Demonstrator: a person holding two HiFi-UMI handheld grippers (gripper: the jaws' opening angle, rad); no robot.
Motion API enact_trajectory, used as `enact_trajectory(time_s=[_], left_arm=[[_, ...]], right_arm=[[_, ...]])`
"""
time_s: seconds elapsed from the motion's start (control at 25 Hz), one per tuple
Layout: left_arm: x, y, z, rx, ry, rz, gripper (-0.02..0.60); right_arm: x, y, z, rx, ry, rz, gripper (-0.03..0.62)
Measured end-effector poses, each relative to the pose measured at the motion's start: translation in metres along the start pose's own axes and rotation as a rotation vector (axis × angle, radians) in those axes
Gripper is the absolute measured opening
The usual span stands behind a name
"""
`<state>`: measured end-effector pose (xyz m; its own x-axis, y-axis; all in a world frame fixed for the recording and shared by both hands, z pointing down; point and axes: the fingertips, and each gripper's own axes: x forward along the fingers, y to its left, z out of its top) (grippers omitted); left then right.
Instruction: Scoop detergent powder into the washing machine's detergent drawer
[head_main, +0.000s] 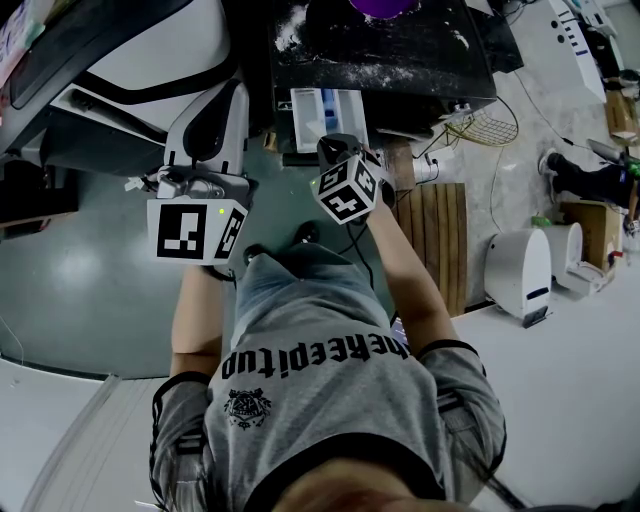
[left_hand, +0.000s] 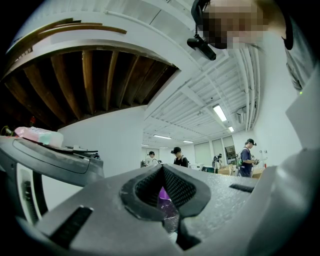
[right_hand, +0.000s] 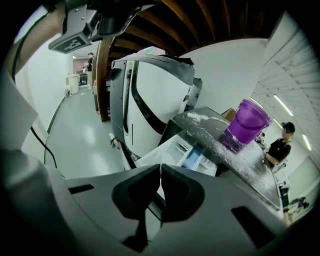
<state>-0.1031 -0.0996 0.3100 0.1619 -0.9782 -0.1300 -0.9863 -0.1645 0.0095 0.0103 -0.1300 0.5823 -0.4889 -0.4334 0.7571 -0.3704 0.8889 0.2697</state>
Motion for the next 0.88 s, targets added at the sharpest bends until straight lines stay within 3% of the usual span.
enact_trajectory(time_s=[0.44, 0.88], left_arm=[[0.006, -0.005, 0.004, 0.009, -0.006, -0.015, 0.003], [0.018, -0.018, 0.008, 0.015, -0.013, -0.034, 0.003]], right_arm=[[-0.004, -0.018, -0.001, 0.501, -0.102, 0.124, 0.006], [-0.017, -0.034, 0.001, 0.717, -0.202, 0.183, 0.006]])
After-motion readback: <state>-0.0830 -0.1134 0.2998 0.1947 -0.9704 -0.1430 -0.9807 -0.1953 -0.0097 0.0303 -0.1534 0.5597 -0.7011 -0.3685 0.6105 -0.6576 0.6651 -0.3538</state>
